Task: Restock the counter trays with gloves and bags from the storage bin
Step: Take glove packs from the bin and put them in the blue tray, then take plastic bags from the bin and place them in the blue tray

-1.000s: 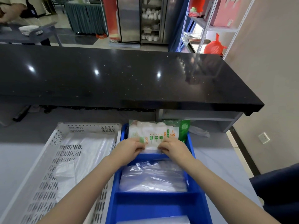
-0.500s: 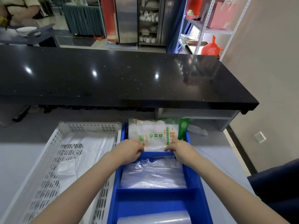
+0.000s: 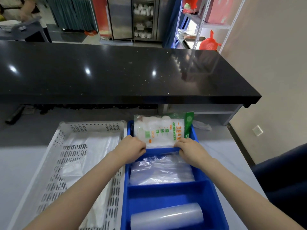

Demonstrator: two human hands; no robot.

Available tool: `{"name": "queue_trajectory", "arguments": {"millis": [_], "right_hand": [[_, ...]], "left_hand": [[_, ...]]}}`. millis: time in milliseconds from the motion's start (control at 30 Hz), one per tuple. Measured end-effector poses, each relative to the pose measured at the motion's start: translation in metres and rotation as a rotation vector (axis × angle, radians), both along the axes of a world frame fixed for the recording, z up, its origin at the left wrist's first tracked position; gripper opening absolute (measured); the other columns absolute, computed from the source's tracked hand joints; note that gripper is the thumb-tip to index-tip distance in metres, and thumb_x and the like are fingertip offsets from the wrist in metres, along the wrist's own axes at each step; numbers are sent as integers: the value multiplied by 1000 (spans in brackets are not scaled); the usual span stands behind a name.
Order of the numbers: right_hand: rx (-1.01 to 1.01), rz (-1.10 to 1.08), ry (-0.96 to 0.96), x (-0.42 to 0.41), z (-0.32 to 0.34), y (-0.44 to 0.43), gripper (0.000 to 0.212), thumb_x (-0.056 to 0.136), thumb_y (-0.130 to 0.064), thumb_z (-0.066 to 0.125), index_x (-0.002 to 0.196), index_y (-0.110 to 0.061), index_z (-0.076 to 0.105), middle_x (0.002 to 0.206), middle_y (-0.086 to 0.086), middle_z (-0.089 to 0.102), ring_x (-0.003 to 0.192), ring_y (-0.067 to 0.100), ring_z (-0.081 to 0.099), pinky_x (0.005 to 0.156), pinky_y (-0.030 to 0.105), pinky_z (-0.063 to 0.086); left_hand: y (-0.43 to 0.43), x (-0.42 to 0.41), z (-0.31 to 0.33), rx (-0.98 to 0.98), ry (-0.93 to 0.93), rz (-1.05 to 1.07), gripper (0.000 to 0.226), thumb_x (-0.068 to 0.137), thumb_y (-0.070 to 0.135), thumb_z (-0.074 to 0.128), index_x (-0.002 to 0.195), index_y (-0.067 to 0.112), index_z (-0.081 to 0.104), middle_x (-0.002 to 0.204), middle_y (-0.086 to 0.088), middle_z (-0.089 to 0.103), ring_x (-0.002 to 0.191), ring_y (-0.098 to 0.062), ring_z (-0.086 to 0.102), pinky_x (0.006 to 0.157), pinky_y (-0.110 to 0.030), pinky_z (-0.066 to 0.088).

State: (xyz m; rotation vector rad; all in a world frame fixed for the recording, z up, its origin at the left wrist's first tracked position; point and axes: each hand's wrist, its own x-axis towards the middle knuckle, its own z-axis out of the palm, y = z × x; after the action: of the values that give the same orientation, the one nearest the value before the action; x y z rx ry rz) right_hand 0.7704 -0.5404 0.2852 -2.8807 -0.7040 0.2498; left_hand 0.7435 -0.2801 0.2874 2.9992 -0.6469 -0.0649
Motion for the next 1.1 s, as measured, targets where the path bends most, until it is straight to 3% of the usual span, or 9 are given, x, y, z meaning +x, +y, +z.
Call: {"name": "queue_trajectory", "arguments": {"millis": [233,433,667,767,900,1100], "right_hand": [[101,-2,-249,-16,13,8,26,91,-15,53,113,-20,67,117,-3,63,106,18,53,93,33,45],[234,328,-167,-36,32,73,27,92,-12,50,113,-16,67,116,0,62,108,19,52,95,32,43],[296,837,-21,-121,36,196,25,94,-15,49,112,-18,66,115,2,62,108,22,53,90,34,43],[302,1019,24,-178,31,247,24,90,-13,52,107,-19,68,107,3,64,104,25,55,87,34,44],[270,1271,78,-260,20,305,24,87,-14,54,103,-20,71,104,6,66,101,28,58,83,37,48],[127,1479,169,-365,-17,378,25,91,-19,51,107,-17,70,103,6,65,99,26,59,82,36,51]], "left_hand": [[18,-22,6,-200,-154,108,19,91,30,52,101,23,67,95,6,69,90,-14,58,80,-28,44],[41,-94,18,-427,-164,485,15,91,25,55,98,23,68,94,8,69,90,-11,59,79,-26,46],[89,-273,13,-500,-172,1072,17,87,20,56,96,25,69,102,5,71,94,-17,63,85,-37,50],[99,-366,11,-499,-241,1273,18,86,14,56,95,22,70,101,2,70,93,-16,60,87,-35,48],[106,-475,5,-481,-365,1577,19,85,9,56,89,20,70,93,1,71,90,-21,63,80,-36,50],[114,-601,-48,-551,-215,1931,14,87,17,58,93,22,70,99,0,73,89,-21,66,79,-34,54]]}}
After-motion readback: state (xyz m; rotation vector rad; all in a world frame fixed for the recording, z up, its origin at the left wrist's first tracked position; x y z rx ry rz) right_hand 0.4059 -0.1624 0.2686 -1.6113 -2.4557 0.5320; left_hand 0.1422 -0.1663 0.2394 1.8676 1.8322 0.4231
